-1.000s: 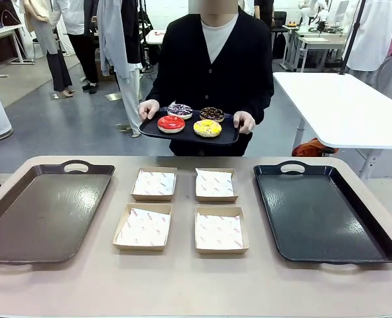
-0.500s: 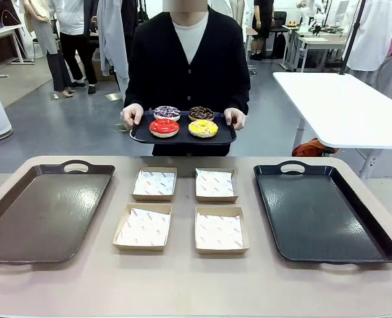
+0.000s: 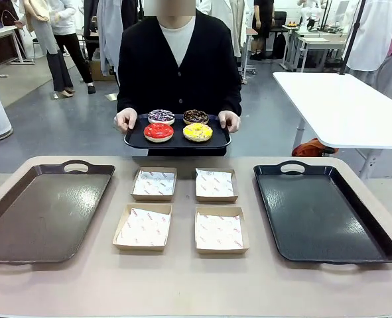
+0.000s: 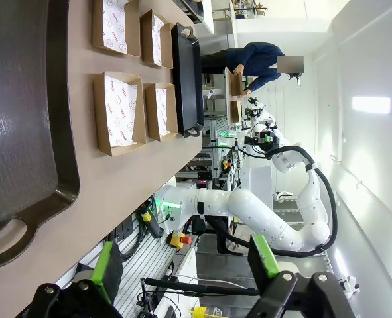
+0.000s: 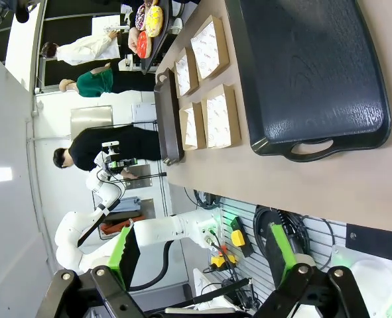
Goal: Individually package the donuts and arrange them on the tray.
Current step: Pick up one Paper togo box.
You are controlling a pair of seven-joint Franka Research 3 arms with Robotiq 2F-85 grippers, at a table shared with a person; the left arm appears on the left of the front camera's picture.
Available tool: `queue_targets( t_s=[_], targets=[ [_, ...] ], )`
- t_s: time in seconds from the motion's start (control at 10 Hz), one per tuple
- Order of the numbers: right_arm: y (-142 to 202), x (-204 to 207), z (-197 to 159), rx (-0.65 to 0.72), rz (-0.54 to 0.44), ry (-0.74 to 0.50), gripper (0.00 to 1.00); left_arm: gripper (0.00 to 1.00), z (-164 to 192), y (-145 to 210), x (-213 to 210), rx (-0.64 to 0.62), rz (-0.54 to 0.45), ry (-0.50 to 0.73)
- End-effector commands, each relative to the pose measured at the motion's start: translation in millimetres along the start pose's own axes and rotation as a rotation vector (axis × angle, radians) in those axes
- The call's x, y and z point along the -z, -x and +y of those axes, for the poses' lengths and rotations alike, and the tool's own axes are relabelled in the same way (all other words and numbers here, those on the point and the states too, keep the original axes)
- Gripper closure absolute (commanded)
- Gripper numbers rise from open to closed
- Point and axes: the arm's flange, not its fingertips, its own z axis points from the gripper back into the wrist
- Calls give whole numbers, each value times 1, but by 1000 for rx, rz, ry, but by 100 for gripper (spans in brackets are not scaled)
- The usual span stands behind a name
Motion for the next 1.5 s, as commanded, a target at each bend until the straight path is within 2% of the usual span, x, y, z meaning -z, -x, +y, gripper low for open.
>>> queue_targets(
  t_s=[0.0, 0.8, 0.9, 1.0, 1.2, 1.4],
  targets=[
    [0, 3, 0, 0, -13, -2, 0, 0, -1, -2, 1, 5, -5, 18],
    [0, 3, 0, 0, -13, -2, 0, 0, 0, 0, 0, 0, 0, 0],
    [0, 3, 0, 0, -13, -2, 0, 0, -15, -9, 0, -55, -10, -39],
    [0, 3, 0, 0, -13, -2, 0, 0, -36, -22, 8, -51, 8, -133],
    [0, 3, 0, 0, -13, -2, 0, 0, -93, -49, 44, 24, 71, -335],
    [0, 3, 0, 0, -13, -2, 0, 0, -144, -70, 86, 52, 144, -484]
  ],
)
